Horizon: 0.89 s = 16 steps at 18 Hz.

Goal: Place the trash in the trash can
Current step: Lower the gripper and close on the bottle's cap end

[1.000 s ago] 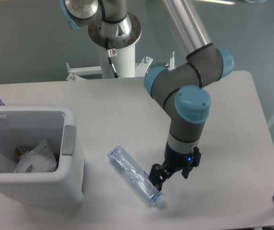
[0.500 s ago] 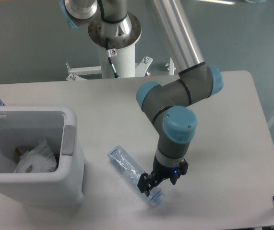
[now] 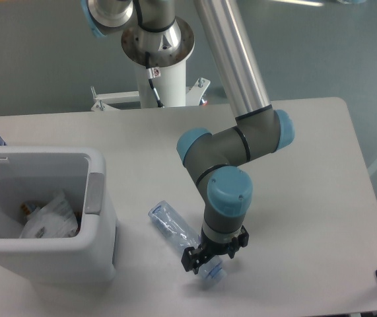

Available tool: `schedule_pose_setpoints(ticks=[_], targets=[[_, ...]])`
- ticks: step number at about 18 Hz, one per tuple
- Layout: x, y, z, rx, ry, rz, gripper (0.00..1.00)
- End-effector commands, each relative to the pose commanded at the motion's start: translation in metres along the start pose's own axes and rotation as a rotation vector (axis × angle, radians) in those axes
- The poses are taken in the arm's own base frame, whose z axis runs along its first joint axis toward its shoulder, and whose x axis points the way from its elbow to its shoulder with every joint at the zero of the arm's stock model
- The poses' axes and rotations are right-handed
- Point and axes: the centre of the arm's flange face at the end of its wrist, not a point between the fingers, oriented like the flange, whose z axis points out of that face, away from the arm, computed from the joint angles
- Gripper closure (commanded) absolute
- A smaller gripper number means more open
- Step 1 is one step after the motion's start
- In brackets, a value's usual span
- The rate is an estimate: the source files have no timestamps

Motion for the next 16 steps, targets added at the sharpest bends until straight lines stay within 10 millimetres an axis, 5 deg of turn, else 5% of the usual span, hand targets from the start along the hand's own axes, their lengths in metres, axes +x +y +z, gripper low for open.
schedule_pose_setpoints(ticks=[2, 6, 8, 16], targets=[[0.0019, 0.0029, 0.0026, -0.006, -0.01, 0.002, 0.0], [0.0042, 0.0041, -0.0013, -0.003, -0.011, -0.003, 0.31], [0.0055, 0.0042, -0.0034, 0.0, -0.011, -0.002, 0.36], [0.0043, 0.0081, -0.0067, -0.002, -0.013, 0.003, 0.37]])
